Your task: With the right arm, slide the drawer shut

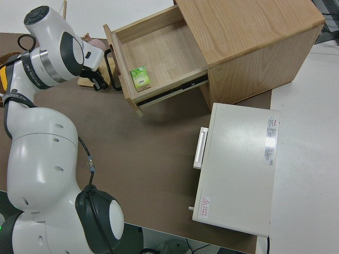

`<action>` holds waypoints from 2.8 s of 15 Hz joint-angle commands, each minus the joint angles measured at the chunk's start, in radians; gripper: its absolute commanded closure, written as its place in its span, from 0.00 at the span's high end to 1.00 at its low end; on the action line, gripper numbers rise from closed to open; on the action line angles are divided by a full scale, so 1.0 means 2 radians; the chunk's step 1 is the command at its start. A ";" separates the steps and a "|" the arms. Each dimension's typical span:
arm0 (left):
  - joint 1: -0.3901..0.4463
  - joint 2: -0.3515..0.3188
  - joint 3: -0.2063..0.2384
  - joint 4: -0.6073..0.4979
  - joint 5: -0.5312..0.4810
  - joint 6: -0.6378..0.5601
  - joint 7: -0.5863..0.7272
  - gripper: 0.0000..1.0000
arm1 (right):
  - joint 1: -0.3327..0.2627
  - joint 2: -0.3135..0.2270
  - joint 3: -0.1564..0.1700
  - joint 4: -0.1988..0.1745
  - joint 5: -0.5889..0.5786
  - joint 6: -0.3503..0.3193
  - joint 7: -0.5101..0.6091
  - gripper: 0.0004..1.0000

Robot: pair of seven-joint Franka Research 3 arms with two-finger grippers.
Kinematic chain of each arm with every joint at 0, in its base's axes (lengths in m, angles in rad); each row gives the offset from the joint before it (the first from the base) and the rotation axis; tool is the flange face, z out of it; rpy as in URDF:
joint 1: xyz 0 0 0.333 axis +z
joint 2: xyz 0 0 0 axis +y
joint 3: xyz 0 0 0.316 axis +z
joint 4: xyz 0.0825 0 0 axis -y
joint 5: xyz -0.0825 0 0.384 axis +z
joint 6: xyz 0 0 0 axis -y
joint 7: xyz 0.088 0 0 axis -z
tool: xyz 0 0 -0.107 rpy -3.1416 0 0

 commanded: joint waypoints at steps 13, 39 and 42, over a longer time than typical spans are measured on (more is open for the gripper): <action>0.002 0.006 -0.003 0.013 0.009 -0.010 0.005 0.99 | -0.053 0.020 0.008 0.019 -0.010 0.020 -0.037 0.00; 0.002 0.006 -0.003 0.013 0.009 -0.010 0.005 0.99 | -0.179 0.052 0.013 0.037 -0.057 0.150 -0.136 0.00; 0.002 0.006 -0.003 0.012 0.009 -0.010 0.005 0.99 | -0.185 0.056 0.014 0.043 -0.056 0.151 -0.140 0.00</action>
